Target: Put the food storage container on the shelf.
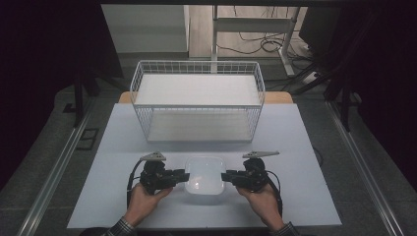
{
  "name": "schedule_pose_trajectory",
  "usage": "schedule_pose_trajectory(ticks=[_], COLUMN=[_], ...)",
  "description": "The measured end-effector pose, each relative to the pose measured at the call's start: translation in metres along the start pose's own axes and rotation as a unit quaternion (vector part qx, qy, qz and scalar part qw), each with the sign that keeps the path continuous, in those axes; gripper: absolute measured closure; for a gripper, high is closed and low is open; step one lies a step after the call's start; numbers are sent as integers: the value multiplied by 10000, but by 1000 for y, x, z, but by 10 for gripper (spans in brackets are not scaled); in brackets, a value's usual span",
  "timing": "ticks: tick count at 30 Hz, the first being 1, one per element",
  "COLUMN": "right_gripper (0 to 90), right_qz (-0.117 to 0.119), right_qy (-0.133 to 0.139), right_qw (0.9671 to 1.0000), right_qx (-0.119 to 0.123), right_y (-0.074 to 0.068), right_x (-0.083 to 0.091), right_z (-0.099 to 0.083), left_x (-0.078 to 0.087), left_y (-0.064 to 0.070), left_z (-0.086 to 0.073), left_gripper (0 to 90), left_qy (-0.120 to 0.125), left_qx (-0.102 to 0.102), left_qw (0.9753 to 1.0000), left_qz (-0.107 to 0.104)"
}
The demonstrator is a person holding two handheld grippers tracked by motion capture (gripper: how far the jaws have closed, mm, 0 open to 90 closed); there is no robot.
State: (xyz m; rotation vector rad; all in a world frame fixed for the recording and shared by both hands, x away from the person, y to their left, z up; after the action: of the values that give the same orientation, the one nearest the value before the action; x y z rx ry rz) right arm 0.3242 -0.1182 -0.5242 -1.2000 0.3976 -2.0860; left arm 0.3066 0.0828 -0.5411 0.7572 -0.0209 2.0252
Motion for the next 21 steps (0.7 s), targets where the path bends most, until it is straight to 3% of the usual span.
schedule_pose_trajectory(ticks=[2, 4, 6, 8, 21], right_gripper=[731, 779, 790, 790, 790], right_qz=[30, 9, -135, -195, -92], right_qy=[56, 133, 234, 285, 629], right_qw=[9999, 9999, 9995, 9992, 9961], right_qx=[-131, -94, 136, 190, 611], right_y=[0, -1, -2, -3, -21], right_x=[1, 3, 3, 3, 13], right_z=[0, 1, 2, 3, 27], left_x=[1, 3, 2, 2, 19], left_y=[-1, -2, -3, -4, -5], left_z=[1, 3, 4, 4, 28], left_gripper=[714, 761, 788, 788, 787], left_qy=[38, 99, 61, 37, 167], left_qx=[89, 112, 71, 60, -228], left_qw=[9999, 9998, 9996, 9996, 9980], left_qz=[32, 139, 249, 287, 572])
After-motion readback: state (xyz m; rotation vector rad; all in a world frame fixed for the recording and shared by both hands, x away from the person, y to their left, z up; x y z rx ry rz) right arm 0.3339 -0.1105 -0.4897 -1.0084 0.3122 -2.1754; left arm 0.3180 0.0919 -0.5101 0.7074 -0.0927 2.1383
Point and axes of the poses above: each handheld gripper's, and its own axes: x roughly backward along the jaws, z roughly out of its top, y roughly to its right, the point moved 8 cm from there along -x, roughly forward along the jaws, and after that the axes turned 15 degrees about -x, right-handed, at the moved point
